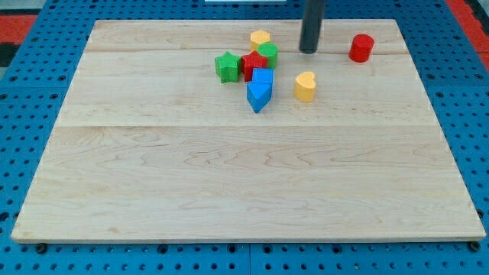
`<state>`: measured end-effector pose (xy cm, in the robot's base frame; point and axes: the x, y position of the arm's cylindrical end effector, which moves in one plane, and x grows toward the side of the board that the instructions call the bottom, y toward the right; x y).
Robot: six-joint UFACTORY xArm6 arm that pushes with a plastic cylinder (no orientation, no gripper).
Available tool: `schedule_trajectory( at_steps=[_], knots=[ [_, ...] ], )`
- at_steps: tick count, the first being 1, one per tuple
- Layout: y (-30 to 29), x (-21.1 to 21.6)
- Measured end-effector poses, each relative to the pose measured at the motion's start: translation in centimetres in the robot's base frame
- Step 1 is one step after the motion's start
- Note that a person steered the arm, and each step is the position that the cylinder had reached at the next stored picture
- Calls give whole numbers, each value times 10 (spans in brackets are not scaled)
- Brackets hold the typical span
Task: Push the yellow hexagon into the green circle
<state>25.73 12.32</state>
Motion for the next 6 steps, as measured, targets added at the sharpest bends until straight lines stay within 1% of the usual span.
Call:
schedule_trajectory(
  at_steps=[1,2,3,4,6],
  knots=[
    [-66,-57],
    [-120,-48],
    [-85,-30],
    [-83,-29],
    [-130,-9]
  ],
)
